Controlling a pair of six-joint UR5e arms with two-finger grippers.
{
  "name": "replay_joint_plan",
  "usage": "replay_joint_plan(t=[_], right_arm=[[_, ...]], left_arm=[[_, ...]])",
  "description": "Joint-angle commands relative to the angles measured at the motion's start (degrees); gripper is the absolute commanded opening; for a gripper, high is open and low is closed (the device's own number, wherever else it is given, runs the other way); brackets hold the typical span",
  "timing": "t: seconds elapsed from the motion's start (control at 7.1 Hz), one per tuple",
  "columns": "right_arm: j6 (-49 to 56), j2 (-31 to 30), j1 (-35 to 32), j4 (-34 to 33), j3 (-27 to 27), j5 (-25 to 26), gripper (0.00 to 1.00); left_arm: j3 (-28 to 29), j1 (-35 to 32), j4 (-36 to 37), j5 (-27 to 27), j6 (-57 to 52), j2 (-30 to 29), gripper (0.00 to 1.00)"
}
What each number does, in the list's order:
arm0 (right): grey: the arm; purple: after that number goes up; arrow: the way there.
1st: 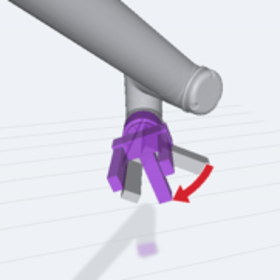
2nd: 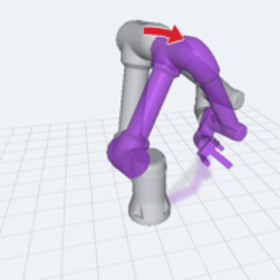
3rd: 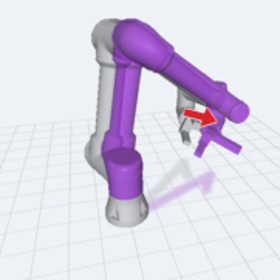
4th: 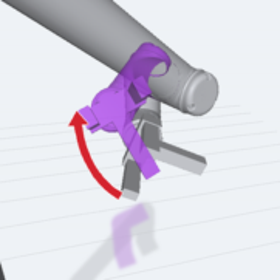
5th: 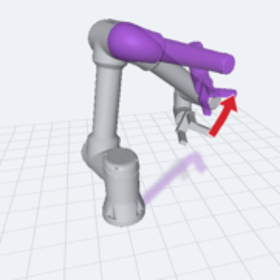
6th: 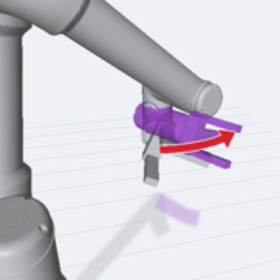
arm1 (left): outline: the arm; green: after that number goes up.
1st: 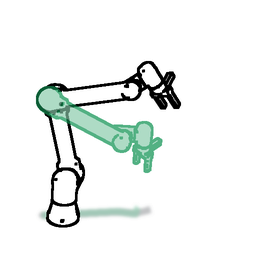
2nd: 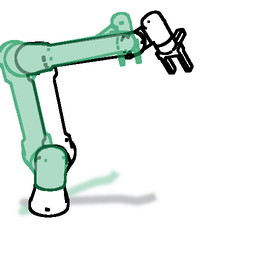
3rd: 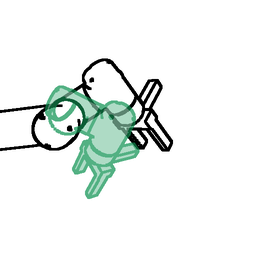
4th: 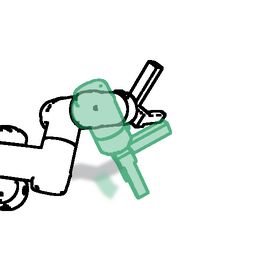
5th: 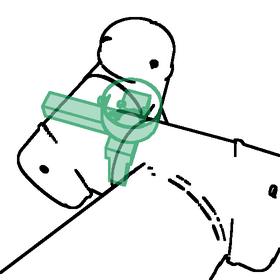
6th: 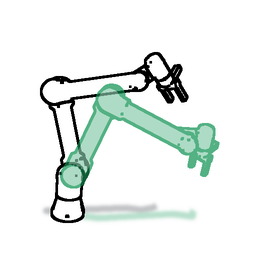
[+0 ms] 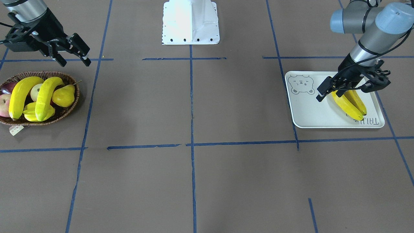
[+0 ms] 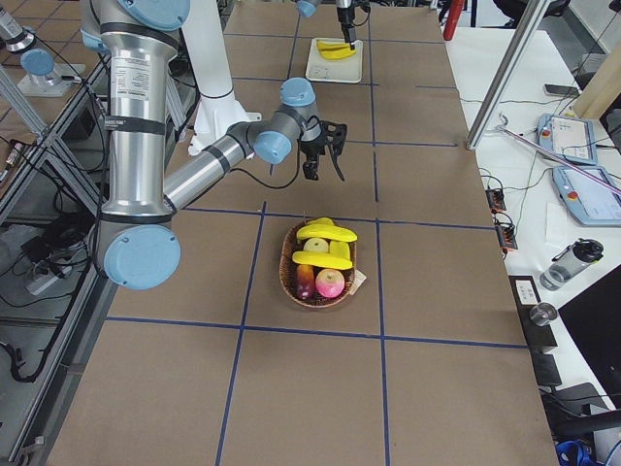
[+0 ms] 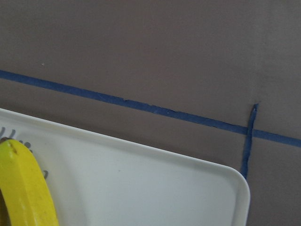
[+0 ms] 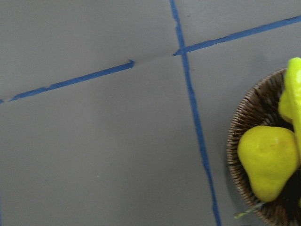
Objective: Transfer all bananas from basket to plate
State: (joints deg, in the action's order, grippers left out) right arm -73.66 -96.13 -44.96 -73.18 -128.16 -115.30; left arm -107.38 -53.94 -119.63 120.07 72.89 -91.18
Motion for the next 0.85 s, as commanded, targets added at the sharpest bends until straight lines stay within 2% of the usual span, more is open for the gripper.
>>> replay_joint_plan(t=[0.0, 0.56, 0.7], right_arm=[[1.1, -4.3, 0.2, 0.7, 3.9, 3.9, 1.0], [3.2, -4.2, 0.2, 0.8, 10.6, 3.4, 0.99], [3.2, -4.2, 0.2, 0.8, 10.7, 3.4, 0.99]], left_arm=[[-1.3, 1.2, 0.0, 1.1, 6.7, -2.8, 1.0], [-1.3, 3.0, 0.0, 0.9, 8.5, -4.0, 1.0], [-1.3, 3.0, 0.0, 0.9, 8.5, -4.0, 1.0]])
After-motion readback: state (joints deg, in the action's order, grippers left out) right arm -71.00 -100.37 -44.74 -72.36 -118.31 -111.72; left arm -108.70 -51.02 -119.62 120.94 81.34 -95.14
